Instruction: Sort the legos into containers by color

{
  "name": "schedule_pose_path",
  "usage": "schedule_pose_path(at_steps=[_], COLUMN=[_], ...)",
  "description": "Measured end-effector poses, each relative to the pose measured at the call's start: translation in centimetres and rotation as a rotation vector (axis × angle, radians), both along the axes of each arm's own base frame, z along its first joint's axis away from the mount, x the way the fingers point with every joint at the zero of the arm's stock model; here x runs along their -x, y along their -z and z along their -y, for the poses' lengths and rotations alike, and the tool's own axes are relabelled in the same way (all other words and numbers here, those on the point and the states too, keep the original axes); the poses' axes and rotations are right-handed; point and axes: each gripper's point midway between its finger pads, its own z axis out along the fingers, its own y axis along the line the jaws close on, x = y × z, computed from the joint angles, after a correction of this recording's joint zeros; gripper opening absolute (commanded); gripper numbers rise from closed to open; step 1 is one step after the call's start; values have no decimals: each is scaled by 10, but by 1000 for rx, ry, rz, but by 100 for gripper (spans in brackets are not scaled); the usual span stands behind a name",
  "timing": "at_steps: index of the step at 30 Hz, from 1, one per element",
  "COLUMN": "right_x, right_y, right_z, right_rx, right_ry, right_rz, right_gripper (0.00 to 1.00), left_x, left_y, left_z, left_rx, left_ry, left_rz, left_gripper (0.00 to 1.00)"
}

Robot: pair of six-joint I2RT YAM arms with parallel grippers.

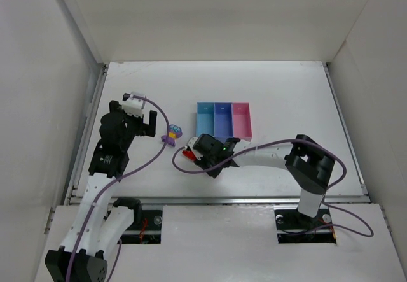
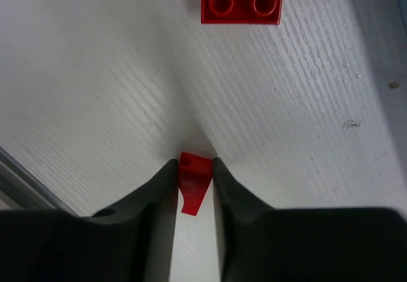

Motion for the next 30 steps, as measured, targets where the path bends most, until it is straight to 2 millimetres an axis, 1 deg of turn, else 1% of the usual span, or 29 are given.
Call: schedule_pose_path(at_steps=[1, 2, 7, 9, 10, 12, 13, 15, 16, 17, 18, 19, 20, 21, 22, 23, 25, 27, 30], right_x=[1, 1, 2, -2, -5, -17, -26, -44, -58, -75, -96, -119, -143, -164, -180, -199, -217, -220, -214], right_y=[0, 0, -6, -17, -28, -60, -82, -131, -155, -179, -198, -213, -222, -227, -225, -220, -199, -171, -141], right_z=[1, 3, 4, 4, 4, -2, -3, -8, -5, 1, 13, 29, 49, 69, 87, 109, 134, 144, 140], right_rx=[-2, 0, -12, -23, -34, -89, -130, -241, -300, -353, -395, -426, -442, -442, -431, -410, -353, -281, -224], right_ry=[4, 5, 30, 53, 71, 113, 143, 207, 255, 312, 384, 462, 542, 618, 678, 750, 826, 850, 833], right_rz=[2, 3, 3, 22, 43, 107, 145, 207, 230, 255, 278, 302, 320, 334, 338, 339, 313, 260, 184], right_gripper=[7, 0, 0, 0, 0, 0, 0, 0, 0, 0, 0, 0, 0, 0, 0, 0, 0, 0, 0], left_x=[0, 0, -3, -5, -6, -8, -9, -12, -13, -14, -15, -16, -18, -20, -23, -24, -28, -28, -21], left_y=[0, 0, 1, 3, 4, 6, 8, 14, 17, 21, 25, 30, 35, 39, 43, 46, 54, 63, 78], left_z=[0, 0, 0, 0, 0, 1, 2, 6, 8, 9, 11, 12, 13, 15, 15, 16, 18, 20, 22], left_rx=[0, -1, -1, -7, -13, -24, -34, -53, -62, -69, -76, -83, -89, -96, -107, -115, -137, -155, -182], left_ry=[-2, -3, -2, 1, 3, 11, 20, 52, 68, 82, 95, 105, 113, 123, 131, 138, 156, 175, 203], left_rz=[1, 2, 0, -4, -5, -9, -15, -28, -38, -51, -66, -87, -112, -139, -165, -189, -236, -281, -342], left_gripper=[100, 100, 100, 100, 100, 100, 100, 100, 100, 100, 100, 100, 100, 100, 100, 100, 100, 100, 100])
